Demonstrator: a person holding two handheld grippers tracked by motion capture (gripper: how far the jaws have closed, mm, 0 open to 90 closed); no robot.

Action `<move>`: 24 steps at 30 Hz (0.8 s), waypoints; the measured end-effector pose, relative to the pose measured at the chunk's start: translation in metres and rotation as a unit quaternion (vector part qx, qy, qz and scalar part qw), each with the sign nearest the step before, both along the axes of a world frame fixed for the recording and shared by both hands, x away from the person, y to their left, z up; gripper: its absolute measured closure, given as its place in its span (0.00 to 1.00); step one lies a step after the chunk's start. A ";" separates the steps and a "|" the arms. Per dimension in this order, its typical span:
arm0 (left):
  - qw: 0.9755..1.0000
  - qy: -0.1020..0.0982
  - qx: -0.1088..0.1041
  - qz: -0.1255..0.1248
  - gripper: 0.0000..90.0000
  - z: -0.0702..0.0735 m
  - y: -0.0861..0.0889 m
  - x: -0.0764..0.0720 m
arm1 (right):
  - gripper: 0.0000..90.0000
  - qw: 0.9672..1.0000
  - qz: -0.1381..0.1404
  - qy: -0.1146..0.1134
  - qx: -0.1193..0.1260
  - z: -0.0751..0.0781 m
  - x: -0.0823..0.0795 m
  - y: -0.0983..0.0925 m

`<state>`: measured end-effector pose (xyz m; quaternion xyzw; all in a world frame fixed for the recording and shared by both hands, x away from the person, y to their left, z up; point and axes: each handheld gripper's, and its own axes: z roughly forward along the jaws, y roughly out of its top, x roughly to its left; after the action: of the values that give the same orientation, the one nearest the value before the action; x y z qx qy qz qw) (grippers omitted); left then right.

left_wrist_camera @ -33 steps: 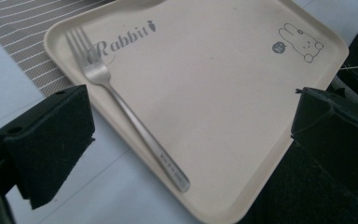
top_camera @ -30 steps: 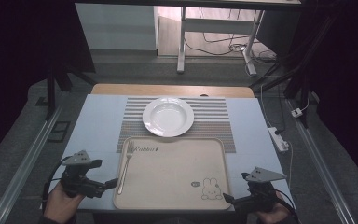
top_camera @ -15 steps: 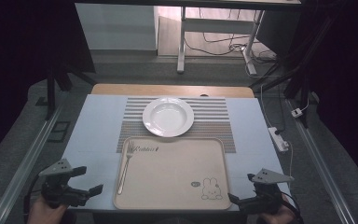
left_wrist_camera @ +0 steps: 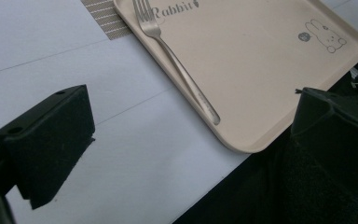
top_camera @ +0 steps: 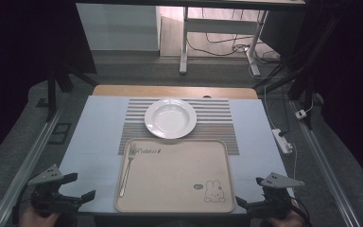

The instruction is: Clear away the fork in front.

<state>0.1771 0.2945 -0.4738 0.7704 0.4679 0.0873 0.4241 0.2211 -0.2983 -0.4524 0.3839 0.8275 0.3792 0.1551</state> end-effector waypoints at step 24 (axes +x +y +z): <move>0.999 0.035 0.028 -0.003 0.01 -0.003 0.006 -0.009 | 0.01 0.999 -0.024 0.020 -0.003 0.001 -0.007 -0.013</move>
<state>0.1678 0.3005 -0.4769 0.7863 0.4771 0.0722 0.3859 0.2139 -0.3116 -0.4519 0.4110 0.8219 0.3653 0.1486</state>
